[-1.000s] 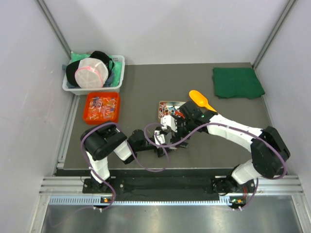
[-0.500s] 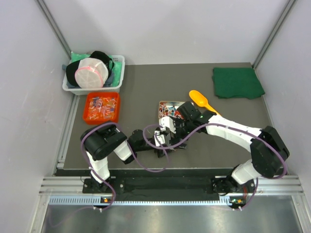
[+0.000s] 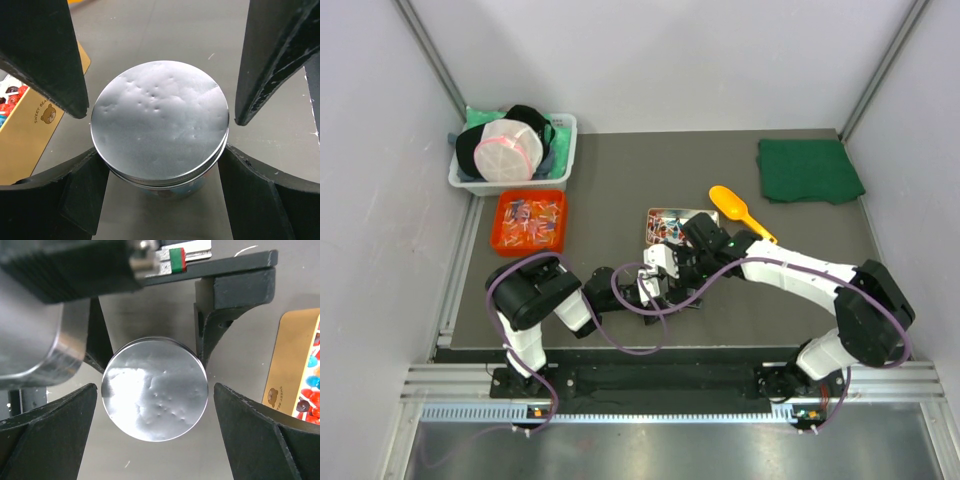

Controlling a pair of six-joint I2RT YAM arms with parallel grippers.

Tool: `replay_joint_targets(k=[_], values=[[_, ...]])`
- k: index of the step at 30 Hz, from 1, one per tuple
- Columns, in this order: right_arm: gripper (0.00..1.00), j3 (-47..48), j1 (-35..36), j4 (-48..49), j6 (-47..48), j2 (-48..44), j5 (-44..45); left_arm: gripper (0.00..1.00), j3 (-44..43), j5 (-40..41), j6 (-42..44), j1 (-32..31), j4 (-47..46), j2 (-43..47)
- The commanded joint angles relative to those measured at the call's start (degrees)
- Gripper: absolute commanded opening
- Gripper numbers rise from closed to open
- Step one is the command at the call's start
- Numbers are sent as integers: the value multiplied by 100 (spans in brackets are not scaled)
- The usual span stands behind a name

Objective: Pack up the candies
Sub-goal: Screw the bottle lid onto the packing bottle.

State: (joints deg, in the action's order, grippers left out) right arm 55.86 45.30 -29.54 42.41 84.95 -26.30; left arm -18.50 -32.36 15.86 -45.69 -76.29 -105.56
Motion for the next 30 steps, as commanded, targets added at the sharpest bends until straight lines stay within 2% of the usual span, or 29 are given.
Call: replay_joint_targets(k=[1, 15, 22, 30], values=[[99, -110, 146, 124, 74, 75, 64, 77, 40, -78, 75, -19, -571, -26], [98, -119, 260, 53, 100, 206, 275, 76, 31, -51, 84, -19, -553, -18], [74, -242, 295, 133, -172, 189, 477, 76, 22, 177, 102, -19, -571, -18], [72, -409, 304, 457, -987, 171, 775, 76, 110, 940, 76, -19, -983, -61]])
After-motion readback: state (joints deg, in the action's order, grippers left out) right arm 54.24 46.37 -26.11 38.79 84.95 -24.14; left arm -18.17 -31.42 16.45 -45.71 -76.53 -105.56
